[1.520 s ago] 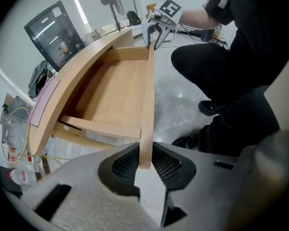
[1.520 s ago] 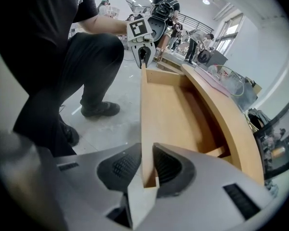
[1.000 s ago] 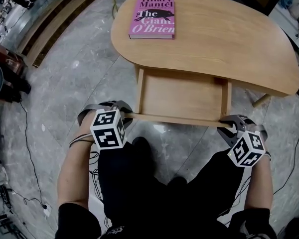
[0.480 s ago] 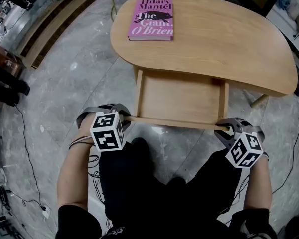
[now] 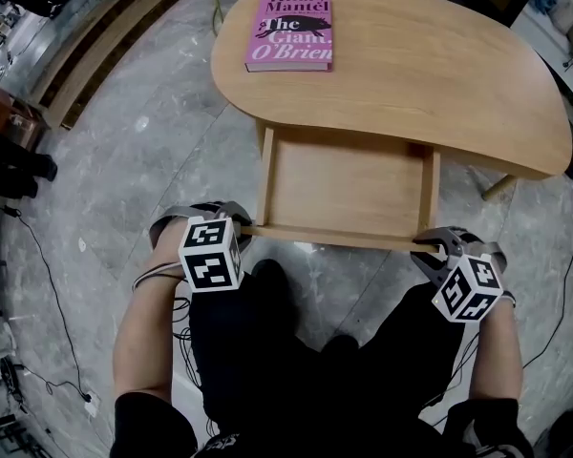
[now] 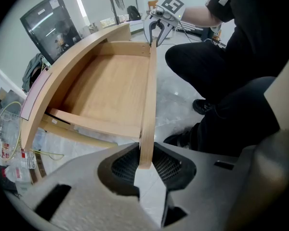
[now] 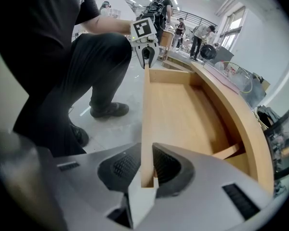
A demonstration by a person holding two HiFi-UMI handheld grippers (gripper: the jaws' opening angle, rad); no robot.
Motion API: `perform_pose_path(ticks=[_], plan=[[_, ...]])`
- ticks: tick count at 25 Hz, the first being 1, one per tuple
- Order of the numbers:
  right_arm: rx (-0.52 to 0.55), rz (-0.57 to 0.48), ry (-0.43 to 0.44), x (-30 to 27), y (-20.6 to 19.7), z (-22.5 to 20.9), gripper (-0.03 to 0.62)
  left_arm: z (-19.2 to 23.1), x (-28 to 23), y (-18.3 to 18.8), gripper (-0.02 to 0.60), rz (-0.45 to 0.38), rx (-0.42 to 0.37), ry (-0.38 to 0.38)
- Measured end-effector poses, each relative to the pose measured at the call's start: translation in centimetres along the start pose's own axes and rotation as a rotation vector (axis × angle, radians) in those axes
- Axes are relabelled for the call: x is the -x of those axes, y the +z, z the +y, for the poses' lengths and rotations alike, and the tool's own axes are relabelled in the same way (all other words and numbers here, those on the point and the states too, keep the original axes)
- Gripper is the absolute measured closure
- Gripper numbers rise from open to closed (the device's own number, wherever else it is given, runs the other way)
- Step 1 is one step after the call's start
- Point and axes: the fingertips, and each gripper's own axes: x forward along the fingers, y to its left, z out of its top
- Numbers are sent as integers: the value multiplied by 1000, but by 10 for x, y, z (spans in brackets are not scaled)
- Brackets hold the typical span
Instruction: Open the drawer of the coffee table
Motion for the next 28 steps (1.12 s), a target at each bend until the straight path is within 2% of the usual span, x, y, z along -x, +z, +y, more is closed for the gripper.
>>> perform_pose_path(ticks=[12,24,28], plan=[[1,20,7,0,-1,7,519,-5,0,0,489,-4,3,-10],[-28,-24,-17,5,1,1,501,-4,-1,1,483,-45,20,-16],[-61,-71,-16,10,3,-1,480,2,0,0,426,-79,44,-2]])
